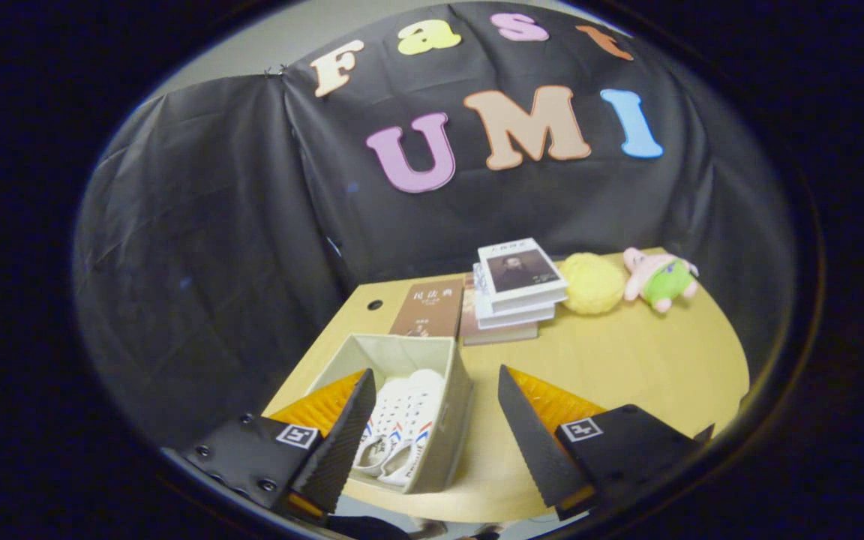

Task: Open the storage box then place both shoes into the box .Put the left shoe in first, then the right shoe, with the right side of both shoes facing outward in a uniform manner.

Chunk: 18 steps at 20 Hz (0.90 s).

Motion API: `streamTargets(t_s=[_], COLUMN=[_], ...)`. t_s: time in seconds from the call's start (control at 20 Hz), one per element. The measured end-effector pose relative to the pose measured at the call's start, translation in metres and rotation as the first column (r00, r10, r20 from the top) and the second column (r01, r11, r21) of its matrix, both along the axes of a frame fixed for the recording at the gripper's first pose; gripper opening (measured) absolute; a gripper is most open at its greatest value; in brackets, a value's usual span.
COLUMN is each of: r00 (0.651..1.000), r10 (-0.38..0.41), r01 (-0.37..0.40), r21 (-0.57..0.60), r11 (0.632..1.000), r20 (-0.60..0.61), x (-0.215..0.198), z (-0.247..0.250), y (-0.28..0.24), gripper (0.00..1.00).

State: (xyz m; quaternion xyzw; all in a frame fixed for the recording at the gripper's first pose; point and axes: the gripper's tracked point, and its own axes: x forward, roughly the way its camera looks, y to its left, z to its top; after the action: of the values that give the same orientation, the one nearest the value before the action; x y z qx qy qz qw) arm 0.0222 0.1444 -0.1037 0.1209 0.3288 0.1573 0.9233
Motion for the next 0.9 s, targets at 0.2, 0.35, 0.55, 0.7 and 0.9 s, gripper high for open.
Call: streamTargets(t_s=[0.2,0.35,0.55,0.7,0.9], r00=[0.993,0.975,0.939,0.909,0.869], r10=[-0.038,-0.092,-0.177,-0.223,-0.265], r01=[0.045,0.102,0.198,0.252,0.322], r21=[-0.054,-0.039,-0.042,-0.036,-0.070], r11=[0.998,0.994,0.979,0.967,0.944], r20=[0.113,0.201,0.295,0.352,0.417], x=[0.009,0.016,0.022,0.022,0.019], z=[0.028,0.056,0.079,0.089,0.095], y=[-0.051,-0.087,-0.143,-0.175,-0.213], gripper=[1.00,1.00,1.00,1.00,1.00])
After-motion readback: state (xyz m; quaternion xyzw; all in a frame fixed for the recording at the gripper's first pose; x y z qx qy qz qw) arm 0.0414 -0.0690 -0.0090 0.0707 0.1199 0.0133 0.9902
